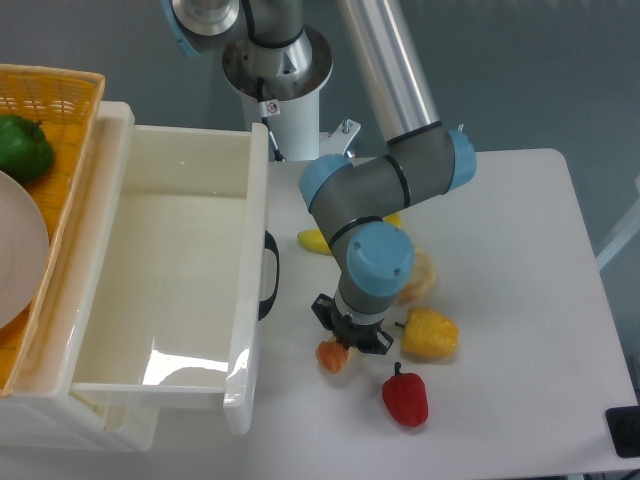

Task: Pick up the square bread
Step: 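Lift the held roll up and carry it toward the banana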

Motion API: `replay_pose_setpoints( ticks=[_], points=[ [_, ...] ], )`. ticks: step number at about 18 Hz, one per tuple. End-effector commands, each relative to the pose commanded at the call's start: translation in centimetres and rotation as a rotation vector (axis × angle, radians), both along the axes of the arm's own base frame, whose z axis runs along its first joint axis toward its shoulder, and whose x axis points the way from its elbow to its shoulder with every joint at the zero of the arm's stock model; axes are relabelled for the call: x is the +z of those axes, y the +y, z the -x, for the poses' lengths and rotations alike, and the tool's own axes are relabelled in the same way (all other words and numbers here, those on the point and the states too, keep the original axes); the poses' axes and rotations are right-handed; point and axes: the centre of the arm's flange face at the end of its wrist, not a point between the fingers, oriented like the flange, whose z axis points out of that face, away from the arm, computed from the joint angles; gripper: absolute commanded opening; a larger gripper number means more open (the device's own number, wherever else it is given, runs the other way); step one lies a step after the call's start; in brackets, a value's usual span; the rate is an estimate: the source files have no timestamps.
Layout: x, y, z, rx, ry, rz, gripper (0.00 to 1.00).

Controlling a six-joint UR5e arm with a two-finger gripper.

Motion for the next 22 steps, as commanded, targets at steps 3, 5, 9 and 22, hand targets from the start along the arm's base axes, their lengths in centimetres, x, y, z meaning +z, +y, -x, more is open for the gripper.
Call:
replay_pose_setpoints(
  ticks=[3, 5, 9, 22],
  points=[
    [3.2, -0.7, 0.6, 0.006, 0.038, -0.029, 0.0],
    [4.8, -1.5, 1.2, 0.023, 0.034, -0.039, 0.0],
    [7.1, -2.5, 0.0, -0.046, 0.009, -0.043, 0.0],
    [11.8, -8.5, -0.1, -0.162, -0.052, -0.022, 0.0]
  ],
)
